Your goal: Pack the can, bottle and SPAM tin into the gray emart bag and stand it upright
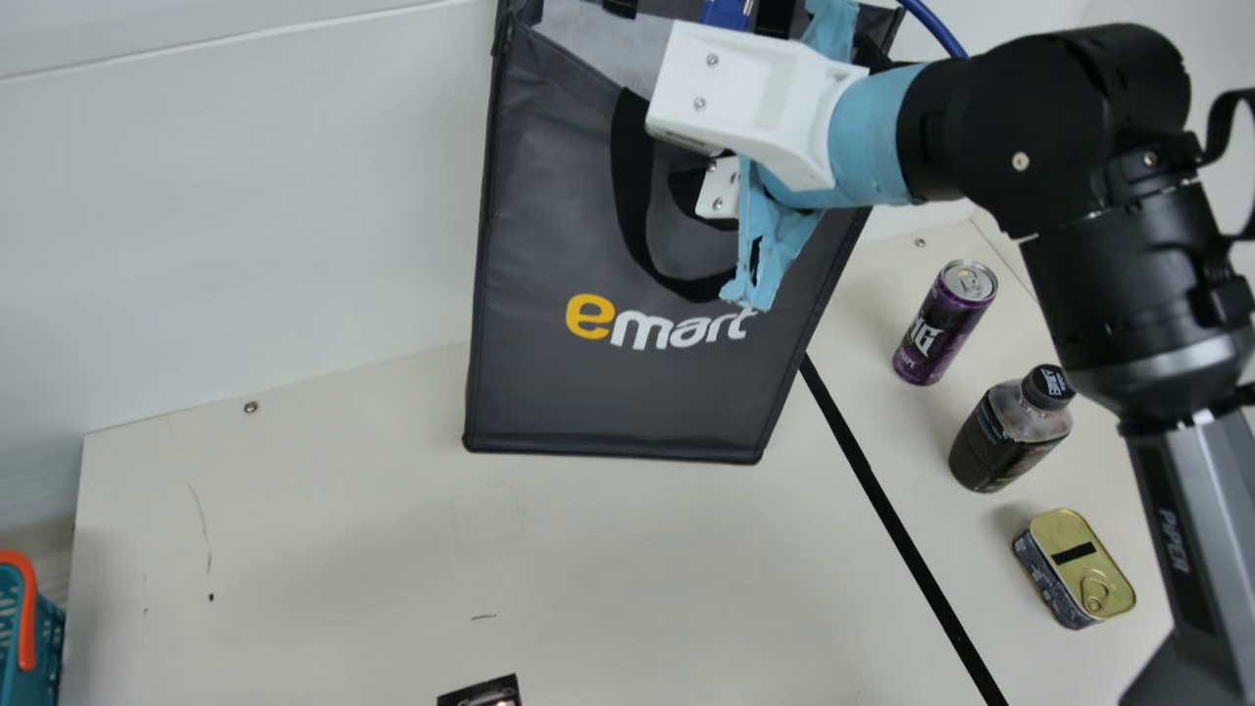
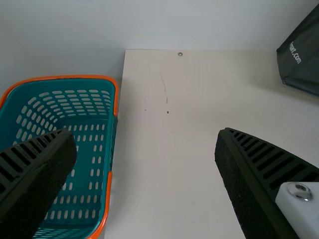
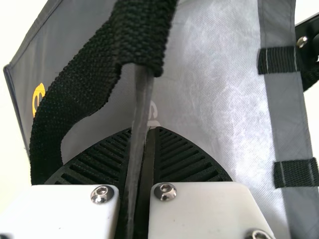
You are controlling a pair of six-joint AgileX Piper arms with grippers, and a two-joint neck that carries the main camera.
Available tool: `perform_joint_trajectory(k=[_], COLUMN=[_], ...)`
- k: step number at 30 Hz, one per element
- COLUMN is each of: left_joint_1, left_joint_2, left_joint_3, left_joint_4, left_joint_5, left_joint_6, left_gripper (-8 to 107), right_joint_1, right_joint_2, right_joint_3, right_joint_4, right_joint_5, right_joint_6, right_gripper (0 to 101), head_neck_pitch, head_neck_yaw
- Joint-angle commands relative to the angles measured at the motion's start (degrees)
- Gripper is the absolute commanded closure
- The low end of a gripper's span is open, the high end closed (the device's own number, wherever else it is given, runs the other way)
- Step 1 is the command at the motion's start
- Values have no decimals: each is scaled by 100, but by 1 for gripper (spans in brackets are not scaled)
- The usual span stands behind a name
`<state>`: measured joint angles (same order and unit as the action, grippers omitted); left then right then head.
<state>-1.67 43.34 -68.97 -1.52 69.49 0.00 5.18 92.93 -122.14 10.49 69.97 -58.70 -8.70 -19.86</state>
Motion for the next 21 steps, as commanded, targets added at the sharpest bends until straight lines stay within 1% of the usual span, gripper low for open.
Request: perform_joint_trajectory(k=[1,9,21], left_joint_1=[0,0,0], left_joint_2=[0,0,0], left_joint_3=[0,0,0], left_joint_4=[0,0,0], left_joint_5=[0,0,0], left_joint_6=[0,0,0], left_gripper=[9,9,9], right_joint_1=[133,685,1673], right_joint_2=[-132,-619,-1277], right_joint_3=[85,442,1015], right_joint_4=[-185,-744,-1503], right_joint_5=[-7,-7,-7], right_joint_6=[40,296,755], right_gripper=[101,101,101], head_neck_pitch=[-130,-130,-130], head_neck_yaw=[-14,-14,-14])
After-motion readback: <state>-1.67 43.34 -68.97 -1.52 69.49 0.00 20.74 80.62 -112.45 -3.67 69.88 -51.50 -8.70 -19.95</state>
